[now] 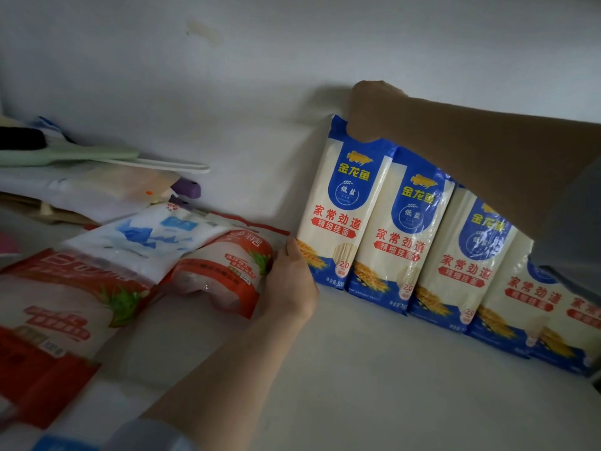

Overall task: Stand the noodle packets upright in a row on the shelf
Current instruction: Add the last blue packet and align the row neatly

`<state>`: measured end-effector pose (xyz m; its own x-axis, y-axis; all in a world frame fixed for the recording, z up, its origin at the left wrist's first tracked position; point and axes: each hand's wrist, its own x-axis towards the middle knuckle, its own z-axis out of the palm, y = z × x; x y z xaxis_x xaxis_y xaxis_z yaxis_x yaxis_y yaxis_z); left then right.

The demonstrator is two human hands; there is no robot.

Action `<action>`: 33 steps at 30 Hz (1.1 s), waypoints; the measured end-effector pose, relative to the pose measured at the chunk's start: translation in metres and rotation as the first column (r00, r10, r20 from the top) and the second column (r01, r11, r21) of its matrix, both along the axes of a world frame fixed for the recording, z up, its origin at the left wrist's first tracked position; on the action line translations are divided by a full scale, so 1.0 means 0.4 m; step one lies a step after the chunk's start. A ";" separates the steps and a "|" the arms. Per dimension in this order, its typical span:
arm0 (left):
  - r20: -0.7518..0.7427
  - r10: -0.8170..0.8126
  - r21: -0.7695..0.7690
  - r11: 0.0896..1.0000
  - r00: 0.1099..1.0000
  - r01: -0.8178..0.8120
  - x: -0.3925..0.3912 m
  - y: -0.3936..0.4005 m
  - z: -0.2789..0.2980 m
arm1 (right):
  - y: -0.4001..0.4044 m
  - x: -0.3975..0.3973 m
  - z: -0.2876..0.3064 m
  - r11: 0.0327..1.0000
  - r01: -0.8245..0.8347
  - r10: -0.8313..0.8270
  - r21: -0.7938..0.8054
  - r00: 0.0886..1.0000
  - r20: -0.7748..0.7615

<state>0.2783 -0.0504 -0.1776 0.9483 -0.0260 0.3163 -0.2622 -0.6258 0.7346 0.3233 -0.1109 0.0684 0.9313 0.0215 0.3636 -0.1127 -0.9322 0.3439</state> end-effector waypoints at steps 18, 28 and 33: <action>-0.003 0.026 0.027 0.999 1.000 -0.026 -0.004 0.001 0.005 | -0.135 -0.064 -0.032 0.933 -0.323 0.256 0.158 0.905 0.339; 0.162 -0.027 0.082 0.997 0.986 0.014 -0.027 0.003 0.029 | -0.416 -0.384 -0.296 0.964 -0.120 0.093 0.237 0.988 0.122; 0.430 -0.312 0.598 0.801 0.847 -0.009 -0.004 -0.038 0.183 | -0.456 -0.403 -0.339 0.971 -0.037 0.023 0.236 0.998 0.059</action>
<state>0.2766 -0.0657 -0.1046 0.6354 -0.4780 0.6064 -0.6067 -0.7949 0.0091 0.1621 -0.2932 -0.0673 0.9096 -0.0442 0.4131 -0.0964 -0.9896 0.1064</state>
